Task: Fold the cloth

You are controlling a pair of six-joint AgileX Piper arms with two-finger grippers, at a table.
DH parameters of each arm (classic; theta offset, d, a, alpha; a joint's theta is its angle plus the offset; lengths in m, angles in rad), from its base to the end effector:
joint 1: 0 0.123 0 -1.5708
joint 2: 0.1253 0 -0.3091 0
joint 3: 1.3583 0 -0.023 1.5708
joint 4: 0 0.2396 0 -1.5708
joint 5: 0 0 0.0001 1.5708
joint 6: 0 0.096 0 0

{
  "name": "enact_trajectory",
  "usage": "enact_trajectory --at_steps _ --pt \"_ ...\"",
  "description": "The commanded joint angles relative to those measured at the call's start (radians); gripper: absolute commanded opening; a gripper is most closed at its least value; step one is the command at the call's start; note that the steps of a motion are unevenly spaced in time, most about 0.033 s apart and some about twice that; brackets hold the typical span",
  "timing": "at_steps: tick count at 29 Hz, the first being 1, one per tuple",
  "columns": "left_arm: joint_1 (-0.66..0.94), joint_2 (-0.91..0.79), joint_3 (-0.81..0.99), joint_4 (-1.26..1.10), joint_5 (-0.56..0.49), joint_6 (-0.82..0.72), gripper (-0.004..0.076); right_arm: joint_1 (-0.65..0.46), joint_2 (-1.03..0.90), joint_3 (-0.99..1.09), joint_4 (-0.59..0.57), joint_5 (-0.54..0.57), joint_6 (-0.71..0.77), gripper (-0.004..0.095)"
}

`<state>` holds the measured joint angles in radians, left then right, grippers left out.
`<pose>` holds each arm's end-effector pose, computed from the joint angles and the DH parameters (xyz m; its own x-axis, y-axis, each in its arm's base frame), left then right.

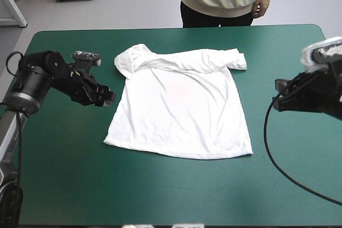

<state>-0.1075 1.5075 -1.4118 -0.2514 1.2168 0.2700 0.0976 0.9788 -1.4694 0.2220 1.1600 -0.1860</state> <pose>0.2873 -0.0535 0.3649 -0.8833 0.2716 -0.3822 0.3501 0.9242 -0.1523 0.1255 0.0318 0.4981 -0.5118 -0.1445 -0.8469 -0.3148 0.9487 0.0283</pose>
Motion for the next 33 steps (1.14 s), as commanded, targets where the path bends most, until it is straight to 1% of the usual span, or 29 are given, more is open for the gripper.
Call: enact_trajectory --at_steps 1,4,9,12,15,17,22,27,28,29,30,31,32,33 --pt "-0.001 -0.029 0.085 -0.056 -0.105 -0.011 0.0415 -0.006 -0.04 0.131 0.02 -0.079 0.008 0.0509" --pt "-0.001 -0.012 0.151 -0.059 -0.122 0.0 0.0415 -0.006 -0.042 0.236 0.032 -0.107 0.008 0.0509" --pt "-0.001 0.014 0.231 -0.07 -0.16 0.037 0.0415 -0.006 -0.042 0.4 0.055 -0.246 0.004 0.0509" --pt "-0.001 0.029 0.284 -0.07 -0.189 0.057 0.0415 -0.006 -0.038 0.463 0.057 -0.294 0.004 0.0509" --pt "-0.001 0.044 0.335 -0.071 -0.217 0.071 0.0415 -0.006 -0.032 0.502 0.057 -0.308 0.004 0.0509" --pt "-0.001 0.053 0.364 -0.071 -0.258 0.072 0.0414 -0.006 -0.03 0.521 0.057 -0.326 0.004 0.0509" --pt "-0.017 0.074 0.397 -0.07 -0.297 0.088 0.0401 -0.006 -0.025 0.529 0.057 -0.352 0.004 0.0508" --pt "-0.07 0.113 0.407 -0.067 -0.32 0.088 0.0394 -0.006 -0.018 0.529 0.057 -0.353 0.004 0.0443" --pt "-0.083 0.118 0.407 -0.066 -0.325 0.083 0.0375 -0.006 -0.018 0.529 0.057 -0.351 0.004 0.0426" --pt "-0.095 0.12 0.407 -0.066 -0.327 0.083 0.0339 -0.006 -0.018 0.529 0.054 -0.349 0.002 0.041" --pt "-0.104 0.12 0.407 -0.063 -0.332 0.083 0.03 -0.006 -0.016 0.529 0.054 -0.347 -0.004 0.0395" --pt "-0.112 0.12 0.407 -0.063 -0.335 0.083 0.0241 -0.006 -0.012 0.529 0.054 -0.342 -0.01 0.0383" --pt "-0.119 0.12 0.407 -0.063 -0.337 0.081 0.0173 -0.006 -0.012 0.529 0.054 -0.337 -0.014 0.0375" --pt "-0.121 0.124 0.407 -0.065 -0.337 0.081 0.0034 -0.006 -0.008 0.529 0.054 -0.321 -0.018 0.0374"
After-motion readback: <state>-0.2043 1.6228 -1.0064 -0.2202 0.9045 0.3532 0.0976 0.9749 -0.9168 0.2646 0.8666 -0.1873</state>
